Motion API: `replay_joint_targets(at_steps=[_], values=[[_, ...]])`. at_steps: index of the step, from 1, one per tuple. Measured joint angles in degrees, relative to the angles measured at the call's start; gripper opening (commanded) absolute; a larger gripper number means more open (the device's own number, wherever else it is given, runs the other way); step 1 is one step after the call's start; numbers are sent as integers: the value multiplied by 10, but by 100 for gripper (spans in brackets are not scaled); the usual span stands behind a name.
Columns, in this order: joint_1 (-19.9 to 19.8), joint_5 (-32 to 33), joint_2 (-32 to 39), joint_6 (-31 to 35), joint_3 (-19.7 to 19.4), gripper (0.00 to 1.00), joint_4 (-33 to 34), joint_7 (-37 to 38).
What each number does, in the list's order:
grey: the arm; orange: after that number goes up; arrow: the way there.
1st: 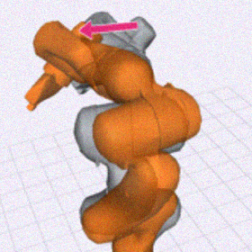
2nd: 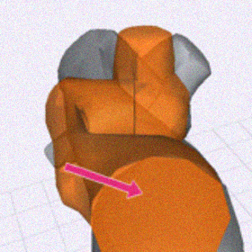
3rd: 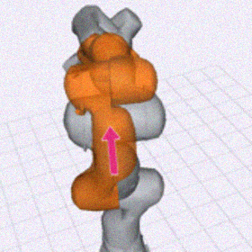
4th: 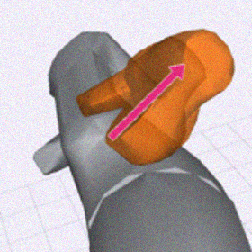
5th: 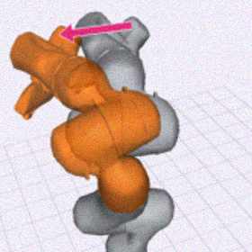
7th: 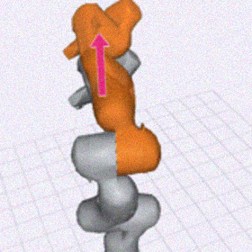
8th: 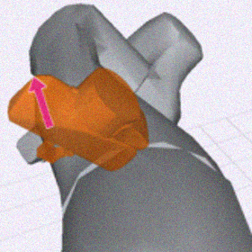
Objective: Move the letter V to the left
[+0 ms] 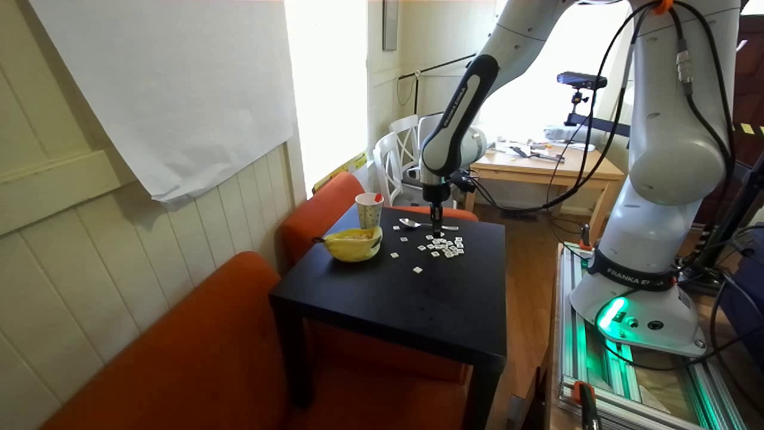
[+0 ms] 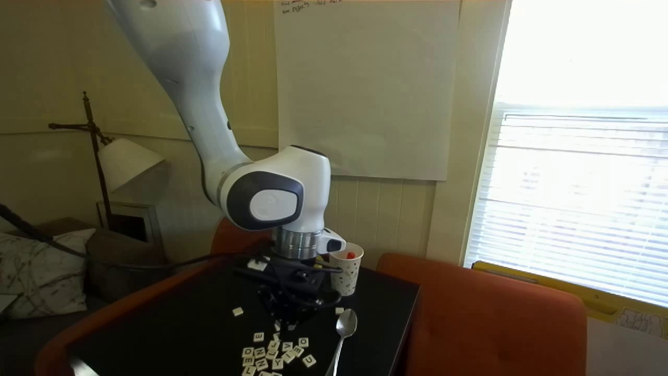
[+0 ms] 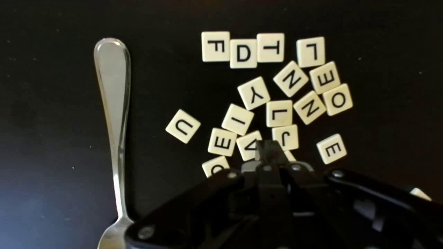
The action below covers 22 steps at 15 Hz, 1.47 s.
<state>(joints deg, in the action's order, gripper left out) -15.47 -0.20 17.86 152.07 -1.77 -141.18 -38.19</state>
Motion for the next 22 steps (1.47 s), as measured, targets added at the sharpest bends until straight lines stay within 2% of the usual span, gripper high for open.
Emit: replay_joint_targets(at_steps=[22], values=[[14, 28, 28, 0, -14, 2, 12, 34]])
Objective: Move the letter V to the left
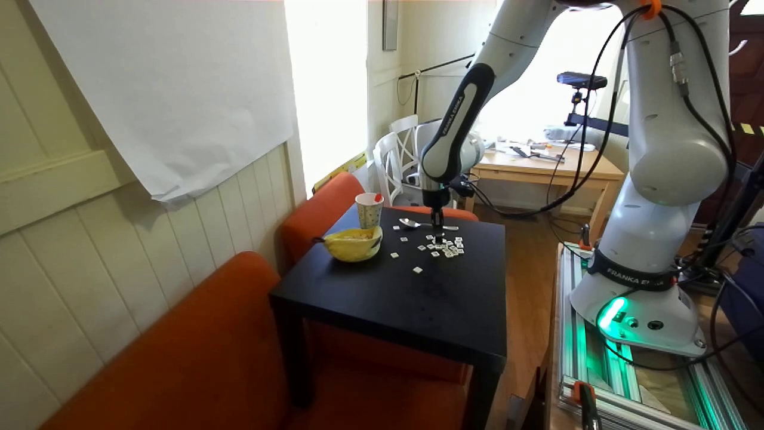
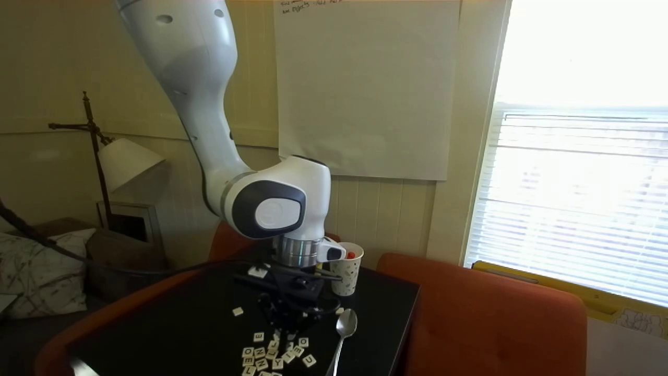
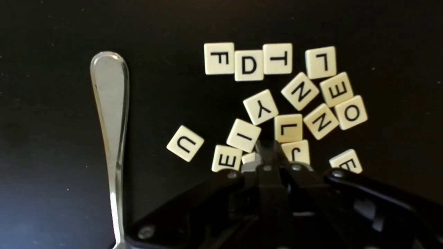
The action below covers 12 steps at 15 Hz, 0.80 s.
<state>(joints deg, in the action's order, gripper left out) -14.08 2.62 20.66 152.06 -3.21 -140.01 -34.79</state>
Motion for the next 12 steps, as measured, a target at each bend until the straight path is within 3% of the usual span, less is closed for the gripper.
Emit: replay_joint_targets(at_steps=[12], values=[[0, 0, 1, 0, -5, 2, 3, 0]])
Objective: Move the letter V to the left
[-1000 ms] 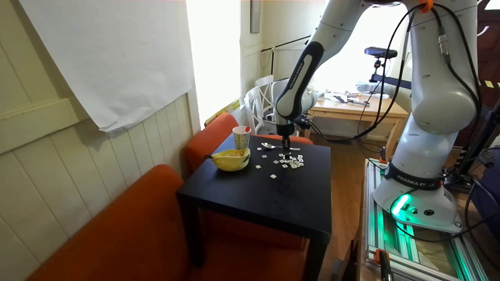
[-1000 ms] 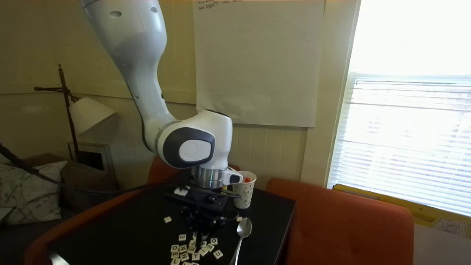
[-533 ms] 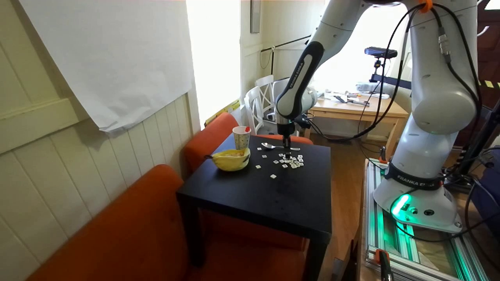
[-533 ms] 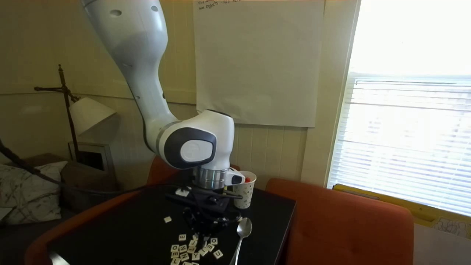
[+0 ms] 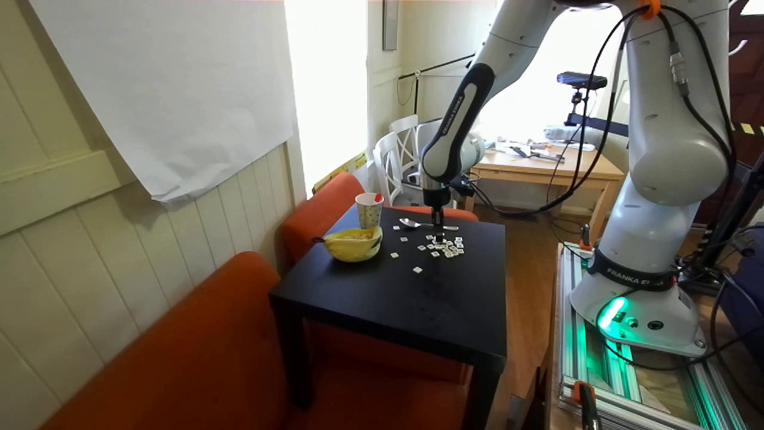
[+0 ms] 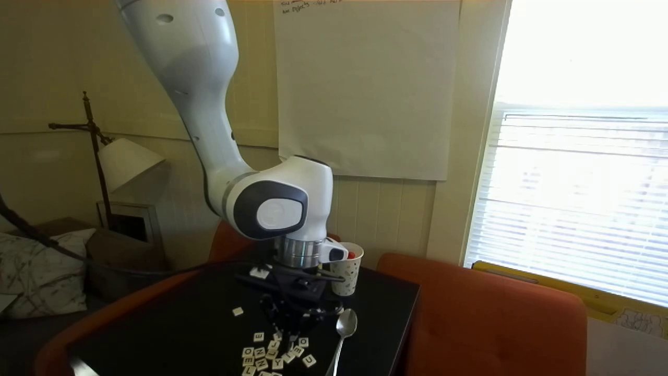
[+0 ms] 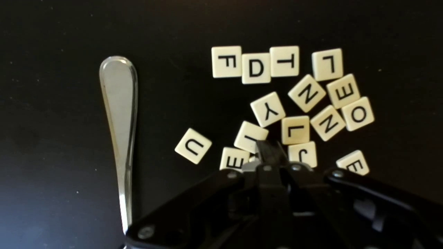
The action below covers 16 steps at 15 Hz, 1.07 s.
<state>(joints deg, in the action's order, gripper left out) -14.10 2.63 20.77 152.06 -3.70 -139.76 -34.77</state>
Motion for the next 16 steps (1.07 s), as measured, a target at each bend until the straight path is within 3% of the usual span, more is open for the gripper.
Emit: replay_joint_targets(at_steps=[16], values=[[2, 2, 18, -24, 19, 2, 36, 0]])
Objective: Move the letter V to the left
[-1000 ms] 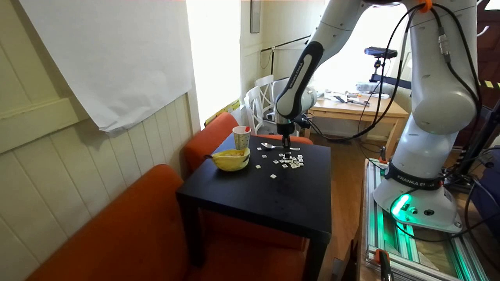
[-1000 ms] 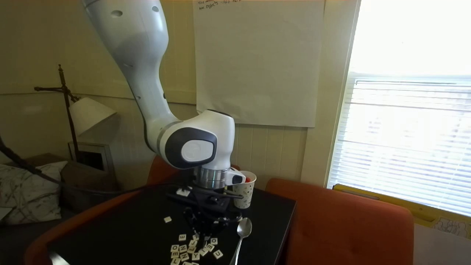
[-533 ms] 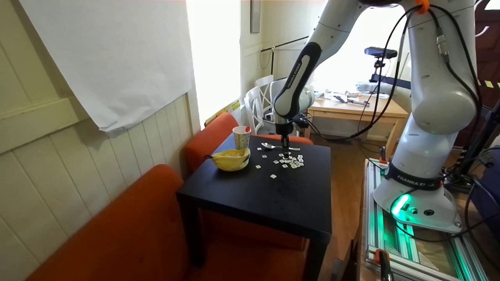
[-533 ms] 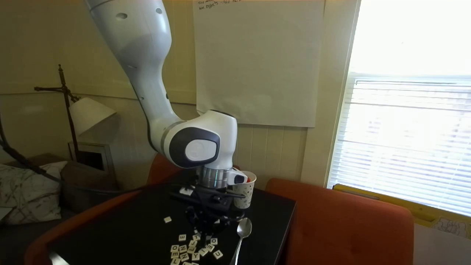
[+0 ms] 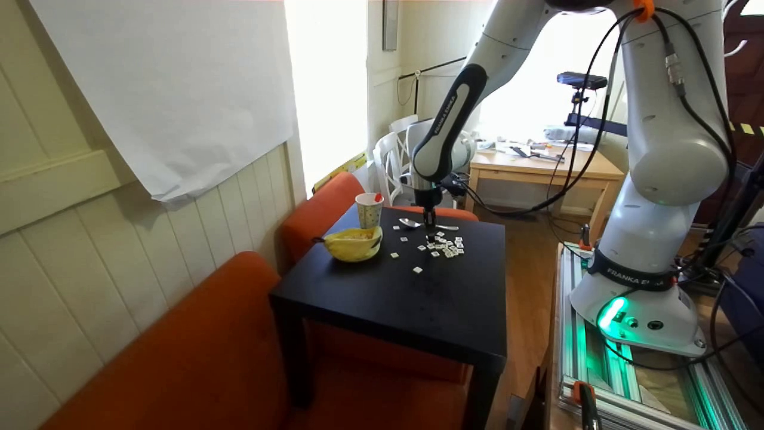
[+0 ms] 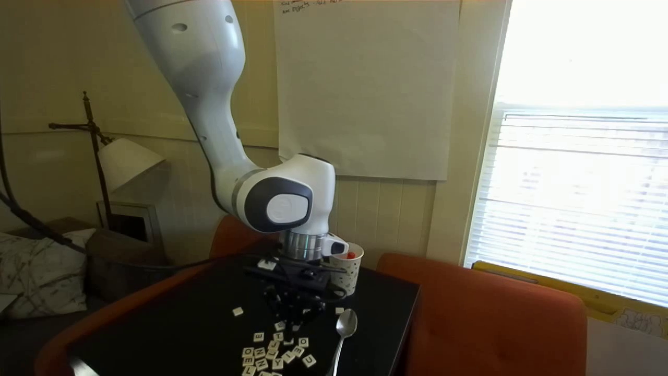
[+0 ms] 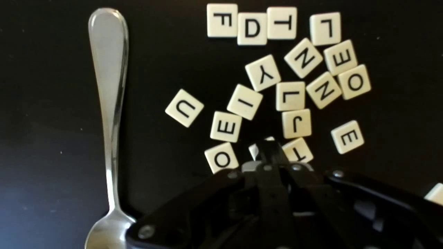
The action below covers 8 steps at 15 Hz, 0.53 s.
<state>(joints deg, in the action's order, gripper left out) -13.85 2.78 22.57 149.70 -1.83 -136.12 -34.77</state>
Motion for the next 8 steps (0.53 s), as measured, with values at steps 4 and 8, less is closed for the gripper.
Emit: replay_joint_targets(at_steps=[4, 8], values=[[2, 0, 8, 12, 8, 2, 14, 0], [2, 0, 14, 13, 8, 2, 23, 0]])
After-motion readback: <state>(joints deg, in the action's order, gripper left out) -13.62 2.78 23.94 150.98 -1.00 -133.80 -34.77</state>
